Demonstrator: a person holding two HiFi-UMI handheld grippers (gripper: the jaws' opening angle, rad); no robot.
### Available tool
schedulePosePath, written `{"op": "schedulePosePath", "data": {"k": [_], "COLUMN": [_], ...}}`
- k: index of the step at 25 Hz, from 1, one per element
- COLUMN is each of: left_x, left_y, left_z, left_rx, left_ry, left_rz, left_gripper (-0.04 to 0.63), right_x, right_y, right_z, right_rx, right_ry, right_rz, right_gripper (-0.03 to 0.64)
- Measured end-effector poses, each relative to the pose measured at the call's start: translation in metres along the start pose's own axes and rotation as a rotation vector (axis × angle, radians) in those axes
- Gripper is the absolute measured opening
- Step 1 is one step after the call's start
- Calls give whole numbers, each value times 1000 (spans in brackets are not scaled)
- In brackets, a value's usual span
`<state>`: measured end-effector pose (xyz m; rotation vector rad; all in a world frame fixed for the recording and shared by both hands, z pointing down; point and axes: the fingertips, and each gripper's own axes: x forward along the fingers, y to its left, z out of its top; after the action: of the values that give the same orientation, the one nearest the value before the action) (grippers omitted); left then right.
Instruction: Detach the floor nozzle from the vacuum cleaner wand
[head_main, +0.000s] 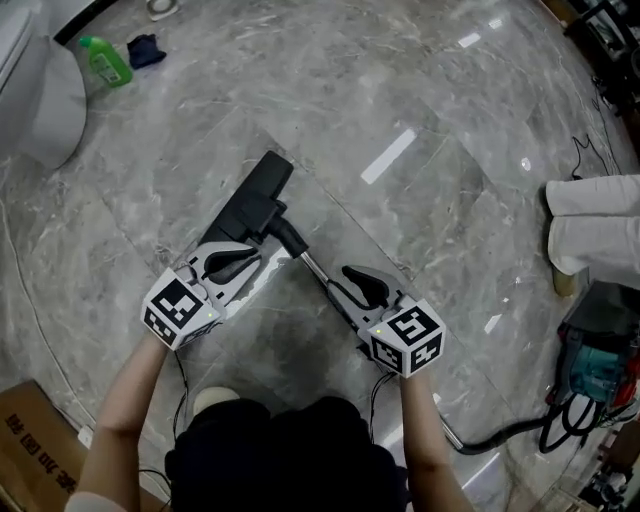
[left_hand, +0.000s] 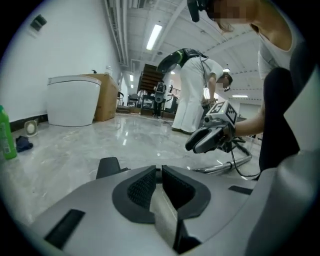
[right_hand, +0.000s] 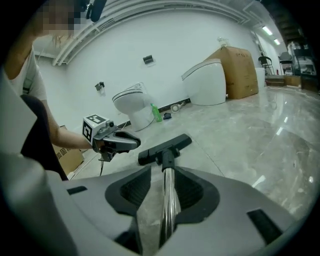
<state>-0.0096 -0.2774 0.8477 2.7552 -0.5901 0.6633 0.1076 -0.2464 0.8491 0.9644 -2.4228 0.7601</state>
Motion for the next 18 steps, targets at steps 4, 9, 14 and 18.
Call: {"op": "schedulePosePath", "data": {"k": [4,9,14,18], "left_x": [21,46,63,75], "left_y": [-8,-3,8,7], "left_z": [-16,-27,-30,-36], "left_rx": [211,675,936,1070], "left_ry": [103,322,445,527], "left_rz": [-64,-109,-146,-175], "left_gripper": [194,258,258,258], "right_x": [24,58,81,82], "right_y": [-4,-7,-9,-14], "right_z": [-28,-45,-60,-62], "right_rx": [-55,-122,-148,-163], "right_ry": [119,228,304,326], "right_rz": [20,-7,-25,-60], "right_gripper": [213,221,219,163]}}
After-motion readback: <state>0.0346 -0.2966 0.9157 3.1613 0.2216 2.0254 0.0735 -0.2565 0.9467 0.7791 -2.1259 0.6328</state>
